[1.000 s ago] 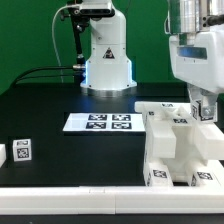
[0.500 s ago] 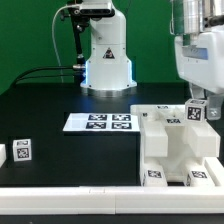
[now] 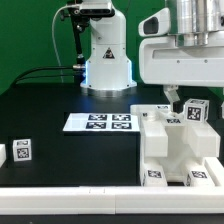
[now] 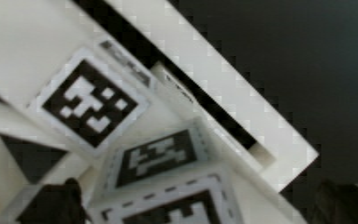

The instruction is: Assemble chair

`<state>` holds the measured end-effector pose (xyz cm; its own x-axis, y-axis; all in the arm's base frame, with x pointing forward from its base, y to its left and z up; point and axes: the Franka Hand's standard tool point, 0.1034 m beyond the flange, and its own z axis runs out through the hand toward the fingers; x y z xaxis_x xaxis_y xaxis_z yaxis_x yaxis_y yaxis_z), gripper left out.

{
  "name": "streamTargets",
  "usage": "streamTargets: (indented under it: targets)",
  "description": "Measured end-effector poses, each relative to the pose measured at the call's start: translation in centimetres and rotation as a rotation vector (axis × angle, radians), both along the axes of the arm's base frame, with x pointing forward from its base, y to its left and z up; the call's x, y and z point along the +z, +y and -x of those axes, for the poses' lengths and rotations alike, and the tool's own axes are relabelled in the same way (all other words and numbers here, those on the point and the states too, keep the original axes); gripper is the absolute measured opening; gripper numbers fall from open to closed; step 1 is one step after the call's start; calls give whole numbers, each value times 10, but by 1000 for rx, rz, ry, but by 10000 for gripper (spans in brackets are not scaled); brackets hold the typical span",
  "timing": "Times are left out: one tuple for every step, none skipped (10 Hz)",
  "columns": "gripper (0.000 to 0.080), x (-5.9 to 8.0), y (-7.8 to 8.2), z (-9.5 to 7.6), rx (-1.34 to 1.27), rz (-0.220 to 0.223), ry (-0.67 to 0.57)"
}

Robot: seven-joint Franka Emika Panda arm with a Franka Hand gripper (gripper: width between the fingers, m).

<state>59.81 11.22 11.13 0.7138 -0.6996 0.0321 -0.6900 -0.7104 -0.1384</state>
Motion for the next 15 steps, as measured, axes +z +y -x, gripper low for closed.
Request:
streamTargets:
  targets:
    - [649, 0, 0, 0, 88, 12, -6]
    - [649, -1, -1, 1, 221, 56, -6]
    - [649, -1, 0, 1, 199, 52, -6]
    - [649, -1, 0, 1, 182, 48, -5]
    - [514, -1, 0, 1, 168, 45, -4]
    - [331, -1, 0, 1, 105, 37, 0]
    - [331, -1, 0, 2, 40, 29, 7]
    - [274, -1, 2, 1, -56, 16, 24]
    - [274, 0, 1, 2, -132, 7, 35]
    - [274, 0, 0, 0, -240, -10, 38]
    - [274, -1, 0, 1, -387, -34, 38]
    - [274, -1, 3, 2, -512, -50, 33]
    - [274, -1, 4, 3, -662, -71, 31]
    - [274, -2, 5, 4, -802, -95, 22]
    - [274, -2, 4, 4, -898, -114, 27]
